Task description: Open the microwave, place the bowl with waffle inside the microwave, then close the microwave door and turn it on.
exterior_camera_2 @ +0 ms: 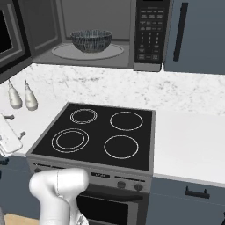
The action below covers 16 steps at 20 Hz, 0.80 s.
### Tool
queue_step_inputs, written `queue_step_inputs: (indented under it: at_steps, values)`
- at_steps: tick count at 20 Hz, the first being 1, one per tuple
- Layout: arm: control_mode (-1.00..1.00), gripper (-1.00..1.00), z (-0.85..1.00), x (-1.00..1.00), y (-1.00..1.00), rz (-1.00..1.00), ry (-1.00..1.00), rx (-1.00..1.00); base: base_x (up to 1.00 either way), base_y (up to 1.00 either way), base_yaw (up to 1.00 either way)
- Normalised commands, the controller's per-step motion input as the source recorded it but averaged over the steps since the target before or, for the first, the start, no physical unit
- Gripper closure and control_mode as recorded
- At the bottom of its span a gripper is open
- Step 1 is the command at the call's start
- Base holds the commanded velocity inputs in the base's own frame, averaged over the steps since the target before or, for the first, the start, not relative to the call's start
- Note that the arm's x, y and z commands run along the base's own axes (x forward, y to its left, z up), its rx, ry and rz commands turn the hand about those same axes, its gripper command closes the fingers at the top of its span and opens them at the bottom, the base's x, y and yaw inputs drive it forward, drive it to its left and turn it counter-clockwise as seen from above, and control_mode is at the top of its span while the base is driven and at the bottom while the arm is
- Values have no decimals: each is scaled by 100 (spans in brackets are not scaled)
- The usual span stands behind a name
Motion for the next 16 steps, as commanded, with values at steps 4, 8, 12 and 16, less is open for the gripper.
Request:
queue_step_inputs:
  at_steps: [4, 8, 12, 16]
  values:
    - [-100, -100, 0, 0, 100, -13, -24, -9, 0, 0, 0]
    - [-100, -100, 0, 0, 100, -13, -22, -11, 0, 0, 0]
    - [-100, 100, 6, 0, 100, -12, -20, -12, 0, 0, 0]
    - [-100, 100, 36, 0, 85, -8, -21, -6, 0, 0, 0]
